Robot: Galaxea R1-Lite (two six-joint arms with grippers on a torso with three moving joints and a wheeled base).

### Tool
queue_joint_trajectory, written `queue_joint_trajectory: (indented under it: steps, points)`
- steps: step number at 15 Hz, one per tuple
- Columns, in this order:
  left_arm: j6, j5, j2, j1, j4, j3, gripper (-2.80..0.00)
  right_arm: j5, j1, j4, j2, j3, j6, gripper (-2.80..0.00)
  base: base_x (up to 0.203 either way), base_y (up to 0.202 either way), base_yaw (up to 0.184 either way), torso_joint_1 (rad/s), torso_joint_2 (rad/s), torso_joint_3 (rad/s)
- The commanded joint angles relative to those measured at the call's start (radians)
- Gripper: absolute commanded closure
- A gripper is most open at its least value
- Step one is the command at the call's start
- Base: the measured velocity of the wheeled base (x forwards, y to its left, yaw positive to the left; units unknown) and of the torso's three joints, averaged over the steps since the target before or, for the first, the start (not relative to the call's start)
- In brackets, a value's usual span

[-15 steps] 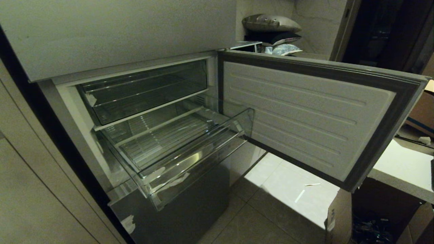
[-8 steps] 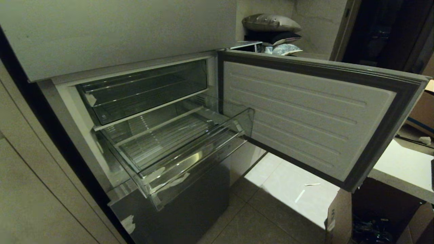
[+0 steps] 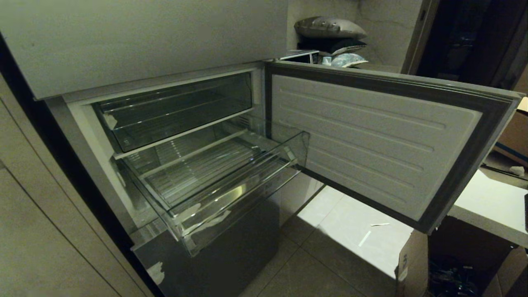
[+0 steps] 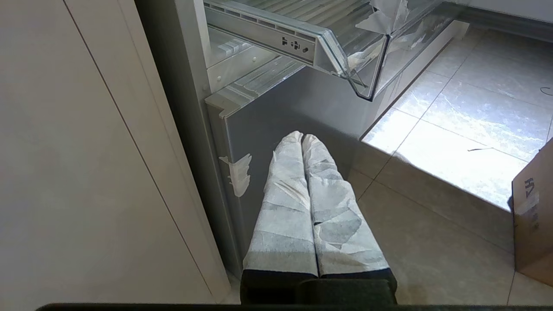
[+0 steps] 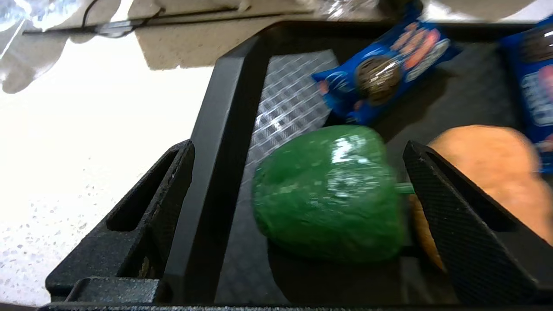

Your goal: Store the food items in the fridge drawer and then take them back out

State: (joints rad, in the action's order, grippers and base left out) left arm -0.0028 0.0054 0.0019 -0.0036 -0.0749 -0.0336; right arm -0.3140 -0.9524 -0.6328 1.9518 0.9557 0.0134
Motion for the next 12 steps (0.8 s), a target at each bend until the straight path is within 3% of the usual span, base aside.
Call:
queue_joint_trajectory:
  steps: [1,12]
  points:
    - [0.0,0.001,0.001,0.0,0.0,0.0,0.0,-0.002,0.019,-0.02,0.019,-0.005,-0.001,-2.8,0.0,0.0,0.0,0.0,0.0,0.0]
    - [0.0,0.001,0.001,0.0,0.0,0.0,0.0,0.009,0.017,-0.024,0.013,-0.002,-0.003,-2.8,0.0,0.0,0.0,0.0,0.0,0.0]
